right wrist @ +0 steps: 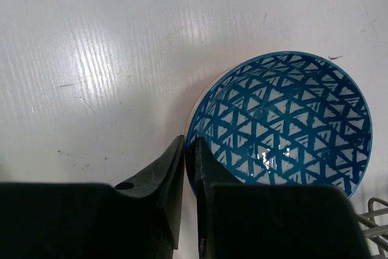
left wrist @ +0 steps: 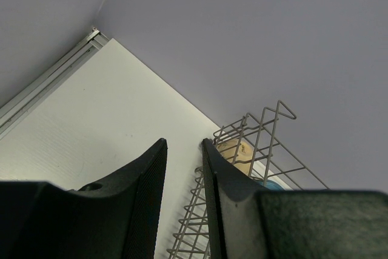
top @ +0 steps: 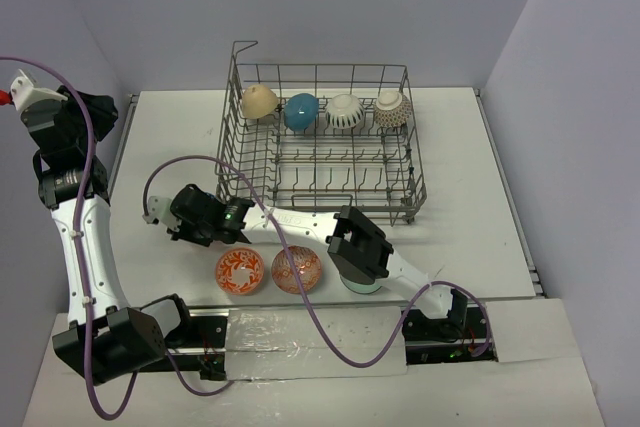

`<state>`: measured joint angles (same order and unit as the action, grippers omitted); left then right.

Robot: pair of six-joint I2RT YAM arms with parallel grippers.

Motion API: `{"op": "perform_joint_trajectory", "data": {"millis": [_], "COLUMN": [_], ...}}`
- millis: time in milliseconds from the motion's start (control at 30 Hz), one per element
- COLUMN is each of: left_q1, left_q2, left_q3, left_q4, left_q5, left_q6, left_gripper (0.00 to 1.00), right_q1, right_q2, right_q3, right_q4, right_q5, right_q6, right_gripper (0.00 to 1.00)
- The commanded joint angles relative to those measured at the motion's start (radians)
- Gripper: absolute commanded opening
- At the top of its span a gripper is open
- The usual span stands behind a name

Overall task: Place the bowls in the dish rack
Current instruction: Pick up the bowl from the bowl.

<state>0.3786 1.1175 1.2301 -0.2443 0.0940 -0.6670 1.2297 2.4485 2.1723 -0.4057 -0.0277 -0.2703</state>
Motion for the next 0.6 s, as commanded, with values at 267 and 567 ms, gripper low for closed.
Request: {"op": "perform_joint_trajectory", "data": {"millis": [267, 567], "left_q1": [0.006, 0.006], "left_q2": [0.004, 0.004], "left_q3": [-0.007, -0.007], "left_q4": [0.05, 0.048], "left_q5": [0.03, 0.032], "left_q6": [-0.005, -0.005], "left_gripper": [0.36, 0.36], "right_q1": [-0.024, -0.036], "right_q2": [-0.12, -0.131], "right_q3": [-0.006, -0.009], "right_q4": [0.028, 0.048], "right_q5": [-0.064, -0.103], "right_q6": [0.058, 0.1], "right_gripper": [0.0, 0.0]}}
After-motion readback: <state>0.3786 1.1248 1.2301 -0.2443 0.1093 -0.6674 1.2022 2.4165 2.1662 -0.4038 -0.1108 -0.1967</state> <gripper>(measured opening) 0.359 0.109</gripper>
